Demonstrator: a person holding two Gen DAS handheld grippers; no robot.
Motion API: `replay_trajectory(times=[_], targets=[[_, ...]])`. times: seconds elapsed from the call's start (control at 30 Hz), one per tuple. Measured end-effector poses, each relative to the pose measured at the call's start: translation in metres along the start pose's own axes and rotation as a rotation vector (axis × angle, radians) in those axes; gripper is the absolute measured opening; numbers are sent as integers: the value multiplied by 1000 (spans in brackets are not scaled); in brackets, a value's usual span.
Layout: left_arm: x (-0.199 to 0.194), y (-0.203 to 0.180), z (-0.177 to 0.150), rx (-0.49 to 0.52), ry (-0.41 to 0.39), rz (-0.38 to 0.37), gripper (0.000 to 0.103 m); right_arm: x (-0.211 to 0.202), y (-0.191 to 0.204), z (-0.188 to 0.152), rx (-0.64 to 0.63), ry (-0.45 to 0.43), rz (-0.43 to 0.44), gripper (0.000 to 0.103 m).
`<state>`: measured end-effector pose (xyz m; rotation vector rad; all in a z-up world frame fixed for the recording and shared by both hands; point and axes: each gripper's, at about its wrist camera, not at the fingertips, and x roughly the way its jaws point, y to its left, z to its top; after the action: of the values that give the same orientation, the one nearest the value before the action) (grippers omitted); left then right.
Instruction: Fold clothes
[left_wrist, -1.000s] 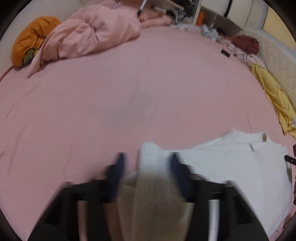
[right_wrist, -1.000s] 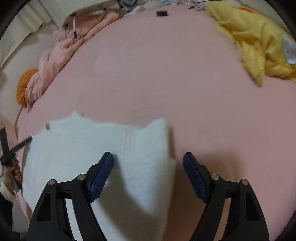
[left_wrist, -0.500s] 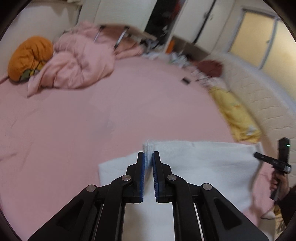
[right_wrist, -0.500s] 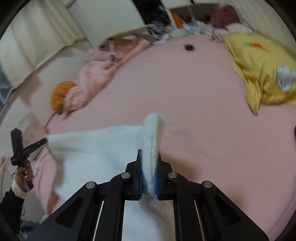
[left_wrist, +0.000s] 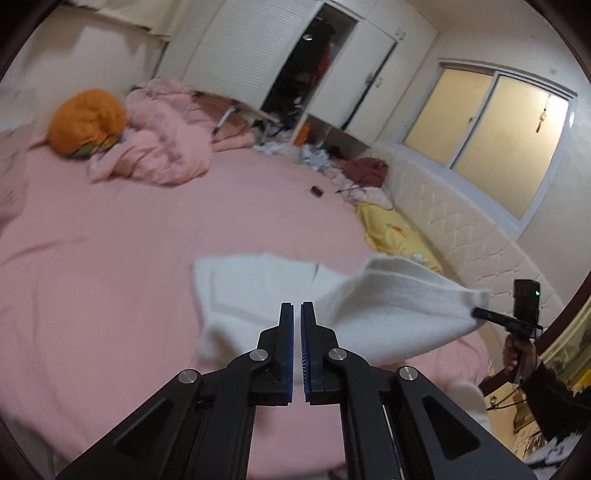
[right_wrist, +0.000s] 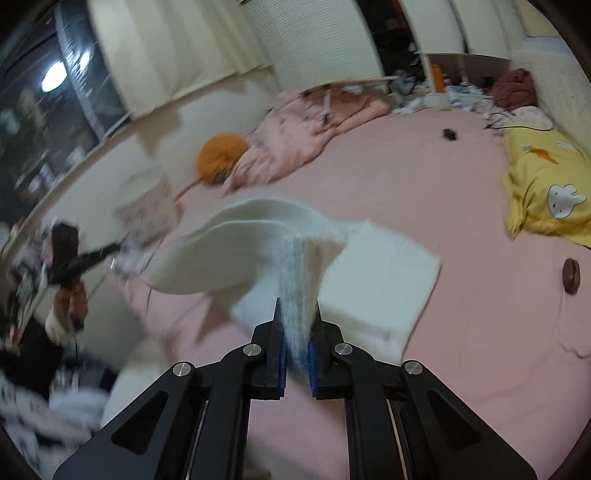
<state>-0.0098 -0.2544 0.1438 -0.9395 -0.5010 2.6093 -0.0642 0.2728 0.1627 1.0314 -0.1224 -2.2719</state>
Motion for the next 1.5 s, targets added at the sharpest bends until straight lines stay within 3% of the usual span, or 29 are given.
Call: replay_trajectory(times=[0.17,0.2,0.23,0.3,0.47,0.57,0.67,0.77,0.8,1.0,1.23,1.33,1.5], targets=[[11,9,-48,-40,160,71,6,9,21,-65,-111,213,3,9],[22,11,-56,-66,206,67,8,14,24,-77,-117,250,-5,9],[40,12,-65,-101,262,44,17,20,22,-87,-91,268,-5,9],[77,7,-82,-149,361,0,34,28,17,-96,-41,276,-6,9],[176,2,-122,-221,561,8,36,26,12,-89,17,204,18,9],[207,8,-128,-326,551,-34,36,26,9,-84,52,161,32,9],[224,-8,-126,-316,528,-86,37,26,9,-86,59,151,41,9],[235,-17,-127,-316,552,-59,31,30,11,-86,63,154,46,9],[233,-15,-127,-340,555,-72,8,30,11,-86,55,155,46,9],[194,3,-132,-402,575,-128,8,23,14,-85,35,154,40,9],[103,16,-116,-392,600,-121,8,15,27,-86,-87,228,11,9],[64,20,-109,-382,614,-113,8,18,34,-93,-162,311,-5,9],[41,55,-124,-410,712,33,8,35,32,-113,-174,421,-41,9]])
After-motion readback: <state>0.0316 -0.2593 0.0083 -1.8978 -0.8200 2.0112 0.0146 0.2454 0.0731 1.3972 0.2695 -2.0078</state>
